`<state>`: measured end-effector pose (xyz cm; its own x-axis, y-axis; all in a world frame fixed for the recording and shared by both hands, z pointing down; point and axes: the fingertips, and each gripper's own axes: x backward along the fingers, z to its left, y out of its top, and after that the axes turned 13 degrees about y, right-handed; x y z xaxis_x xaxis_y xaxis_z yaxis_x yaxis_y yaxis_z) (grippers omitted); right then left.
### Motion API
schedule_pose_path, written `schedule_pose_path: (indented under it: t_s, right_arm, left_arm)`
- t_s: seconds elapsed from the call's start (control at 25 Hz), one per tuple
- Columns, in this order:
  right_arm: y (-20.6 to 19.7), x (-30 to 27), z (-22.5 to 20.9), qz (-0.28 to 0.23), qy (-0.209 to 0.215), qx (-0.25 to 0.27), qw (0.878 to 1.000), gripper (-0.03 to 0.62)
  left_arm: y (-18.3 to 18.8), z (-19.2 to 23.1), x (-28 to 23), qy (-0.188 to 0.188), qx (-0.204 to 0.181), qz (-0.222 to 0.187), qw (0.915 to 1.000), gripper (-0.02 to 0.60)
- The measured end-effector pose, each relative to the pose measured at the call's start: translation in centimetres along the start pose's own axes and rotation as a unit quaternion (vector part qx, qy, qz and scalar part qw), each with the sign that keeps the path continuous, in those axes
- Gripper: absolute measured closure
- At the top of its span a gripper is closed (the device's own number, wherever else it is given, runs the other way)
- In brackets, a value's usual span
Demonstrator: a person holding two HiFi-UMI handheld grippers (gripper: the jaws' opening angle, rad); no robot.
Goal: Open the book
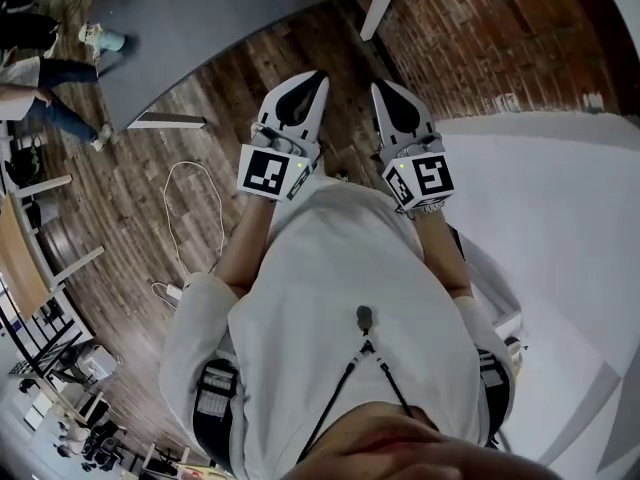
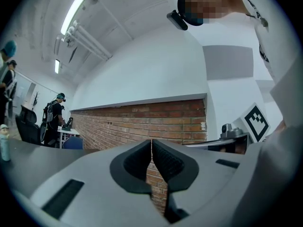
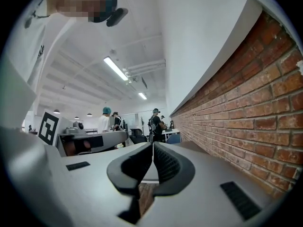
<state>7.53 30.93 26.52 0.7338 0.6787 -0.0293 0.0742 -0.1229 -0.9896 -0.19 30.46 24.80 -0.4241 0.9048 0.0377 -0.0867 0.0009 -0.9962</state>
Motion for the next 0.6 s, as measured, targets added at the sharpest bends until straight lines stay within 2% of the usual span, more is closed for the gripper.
schedule_pose_path:
  t_s: [0.24, 0.6]
  right_arm:
    - [0.7, -3.4, -3.7, -0.001, -0.011, -0.008, 1.0, 0.556]
    - [1.1, -9.0, -7.8, 0.007, -0.021, -0.022, 1.0, 0.556]
  left_arm:
    - [0.6, 2.6, -4.3, -0.002, -0.006, -0.006, 1.0, 0.555]
    - [0.1, 6.6, -9.8, -0.008, -0.004, 0.011, 0.9999, 0.555]
